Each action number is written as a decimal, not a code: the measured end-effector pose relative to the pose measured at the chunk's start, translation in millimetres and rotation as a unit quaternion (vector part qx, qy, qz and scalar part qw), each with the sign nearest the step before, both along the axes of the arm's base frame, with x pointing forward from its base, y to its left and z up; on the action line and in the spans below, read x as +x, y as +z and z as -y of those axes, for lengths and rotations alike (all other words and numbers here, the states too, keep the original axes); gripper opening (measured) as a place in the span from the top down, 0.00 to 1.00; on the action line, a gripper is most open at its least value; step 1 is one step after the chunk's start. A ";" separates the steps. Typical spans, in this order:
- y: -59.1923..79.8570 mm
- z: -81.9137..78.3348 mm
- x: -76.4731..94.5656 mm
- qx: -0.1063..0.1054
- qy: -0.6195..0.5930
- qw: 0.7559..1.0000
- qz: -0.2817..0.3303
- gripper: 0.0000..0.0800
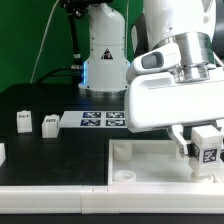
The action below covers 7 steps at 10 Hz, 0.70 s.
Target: Assemble one leg
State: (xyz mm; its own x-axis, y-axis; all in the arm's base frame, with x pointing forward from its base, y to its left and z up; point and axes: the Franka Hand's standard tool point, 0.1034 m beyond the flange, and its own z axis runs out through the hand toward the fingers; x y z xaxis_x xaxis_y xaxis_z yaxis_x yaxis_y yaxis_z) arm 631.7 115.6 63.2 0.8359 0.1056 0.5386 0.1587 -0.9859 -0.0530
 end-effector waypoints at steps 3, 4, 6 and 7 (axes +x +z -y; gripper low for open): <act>0.0 0.0 0.0 0.000 0.000 1.000 0.000 0.22; 0.0 0.0 0.0 0.000 0.000 1.000 0.000 0.22; 0.0 0.0 0.0 0.000 0.000 1.000 0.000 0.19; 0.9 0.6 0.5 -0.001 0.001 1.000 -0.001 0.19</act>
Offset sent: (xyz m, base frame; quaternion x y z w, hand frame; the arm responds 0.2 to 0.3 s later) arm 0.0000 0.0000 0.0000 0.0000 0.0000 0.0000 1.0000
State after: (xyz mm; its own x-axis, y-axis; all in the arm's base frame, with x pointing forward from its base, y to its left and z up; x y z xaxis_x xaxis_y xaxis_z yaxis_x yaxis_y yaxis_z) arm 632.2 115.0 64.1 0.8364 0.1073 0.5375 0.1599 -0.9858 -0.0519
